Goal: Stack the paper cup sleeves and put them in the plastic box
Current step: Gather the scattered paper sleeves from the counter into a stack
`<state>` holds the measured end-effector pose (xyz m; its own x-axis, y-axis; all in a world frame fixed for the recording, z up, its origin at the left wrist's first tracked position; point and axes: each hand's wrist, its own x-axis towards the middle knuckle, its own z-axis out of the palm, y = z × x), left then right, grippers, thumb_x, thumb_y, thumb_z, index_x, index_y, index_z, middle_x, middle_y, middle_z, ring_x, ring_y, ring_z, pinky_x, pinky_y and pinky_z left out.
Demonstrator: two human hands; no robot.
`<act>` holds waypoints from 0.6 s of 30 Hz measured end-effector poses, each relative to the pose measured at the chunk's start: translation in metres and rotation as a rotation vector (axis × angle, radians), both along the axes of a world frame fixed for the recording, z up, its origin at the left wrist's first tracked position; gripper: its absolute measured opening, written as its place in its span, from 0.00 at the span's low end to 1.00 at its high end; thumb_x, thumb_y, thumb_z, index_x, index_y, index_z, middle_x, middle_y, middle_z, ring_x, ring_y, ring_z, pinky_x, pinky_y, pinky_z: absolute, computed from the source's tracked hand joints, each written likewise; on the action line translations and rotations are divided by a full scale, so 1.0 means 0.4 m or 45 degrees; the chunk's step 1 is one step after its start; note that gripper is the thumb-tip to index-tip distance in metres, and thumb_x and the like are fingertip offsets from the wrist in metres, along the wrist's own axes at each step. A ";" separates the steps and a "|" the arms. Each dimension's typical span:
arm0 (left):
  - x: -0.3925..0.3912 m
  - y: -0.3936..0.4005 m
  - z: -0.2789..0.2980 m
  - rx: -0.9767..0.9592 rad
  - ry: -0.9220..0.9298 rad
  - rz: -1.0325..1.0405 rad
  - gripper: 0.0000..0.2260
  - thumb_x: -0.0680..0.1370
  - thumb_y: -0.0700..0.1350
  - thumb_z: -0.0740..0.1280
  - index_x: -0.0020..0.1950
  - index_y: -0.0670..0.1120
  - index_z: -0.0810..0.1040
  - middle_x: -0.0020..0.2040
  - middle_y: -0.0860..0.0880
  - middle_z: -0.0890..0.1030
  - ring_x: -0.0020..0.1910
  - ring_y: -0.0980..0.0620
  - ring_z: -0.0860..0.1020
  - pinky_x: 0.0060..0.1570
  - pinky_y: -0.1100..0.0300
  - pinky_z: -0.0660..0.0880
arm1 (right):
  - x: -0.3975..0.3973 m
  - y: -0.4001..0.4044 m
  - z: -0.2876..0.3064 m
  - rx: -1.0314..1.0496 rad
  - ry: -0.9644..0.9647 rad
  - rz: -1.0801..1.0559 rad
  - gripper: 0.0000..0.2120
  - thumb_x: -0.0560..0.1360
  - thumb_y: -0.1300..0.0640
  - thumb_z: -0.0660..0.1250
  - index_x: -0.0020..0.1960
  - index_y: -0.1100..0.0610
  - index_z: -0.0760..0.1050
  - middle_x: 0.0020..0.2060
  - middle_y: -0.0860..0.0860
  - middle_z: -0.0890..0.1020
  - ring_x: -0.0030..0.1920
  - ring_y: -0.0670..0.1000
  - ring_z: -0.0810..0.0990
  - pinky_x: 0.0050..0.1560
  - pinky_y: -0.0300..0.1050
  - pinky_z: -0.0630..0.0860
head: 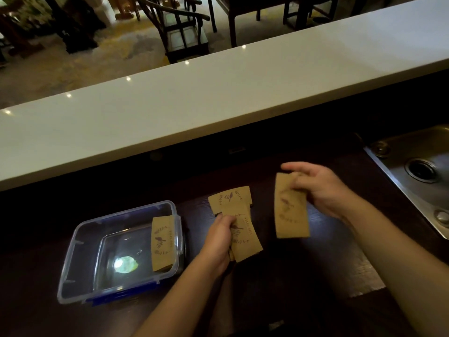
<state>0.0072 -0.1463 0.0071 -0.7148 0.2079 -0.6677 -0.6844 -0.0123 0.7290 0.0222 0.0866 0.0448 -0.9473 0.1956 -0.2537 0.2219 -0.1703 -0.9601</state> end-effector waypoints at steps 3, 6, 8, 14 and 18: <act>0.009 0.018 -0.004 0.059 -0.075 -0.058 0.10 0.78 0.45 0.60 0.55 0.45 0.78 0.48 0.41 0.85 0.46 0.42 0.83 0.46 0.43 0.81 | 0.028 -0.090 -0.001 0.130 -0.070 0.156 0.14 0.70 0.70 0.69 0.51 0.54 0.80 0.36 0.48 0.84 0.38 0.45 0.83 0.41 0.36 0.80; 0.014 0.018 -0.012 0.089 -0.077 -0.141 0.12 0.78 0.48 0.60 0.53 0.45 0.81 0.44 0.43 0.86 0.43 0.45 0.84 0.47 0.47 0.80 | 0.035 -0.151 -0.040 0.327 -0.109 0.144 0.12 0.69 0.65 0.74 0.47 0.50 0.80 0.42 0.50 0.84 0.41 0.45 0.83 0.42 0.37 0.79; 0.014 0.012 -0.018 0.089 -0.080 -0.193 0.12 0.78 0.49 0.61 0.50 0.46 0.82 0.42 0.44 0.87 0.42 0.46 0.84 0.47 0.48 0.80 | 0.039 -0.180 -0.076 0.532 -0.109 0.125 0.11 0.68 0.59 0.75 0.47 0.49 0.80 0.42 0.46 0.80 0.42 0.44 0.80 0.42 0.37 0.76; 0.016 -0.015 -0.016 0.158 0.036 -0.365 0.10 0.79 0.44 0.60 0.52 0.47 0.81 0.41 0.48 0.86 0.41 0.51 0.84 0.38 0.57 0.80 | 0.042 -0.216 -0.132 0.258 -0.304 0.208 0.21 0.64 0.53 0.72 0.57 0.50 0.79 0.49 0.49 0.83 0.48 0.48 0.83 0.48 0.41 0.78; 0.000 -0.026 0.001 -0.305 0.342 -0.622 0.16 0.78 0.50 0.62 0.64 0.46 0.74 0.49 0.50 0.82 0.46 0.52 0.80 0.46 0.57 0.78 | 0.037 -0.214 -0.139 0.131 -0.305 0.181 0.21 0.67 0.64 0.73 0.58 0.55 0.78 0.47 0.52 0.85 0.44 0.46 0.84 0.42 0.38 0.78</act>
<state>0.0073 -0.1568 0.0074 -0.7247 0.4206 -0.5459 -0.3611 0.4428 0.8206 0.0369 0.0009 -0.0108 -0.8826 0.1018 -0.4590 0.4589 -0.0259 -0.8881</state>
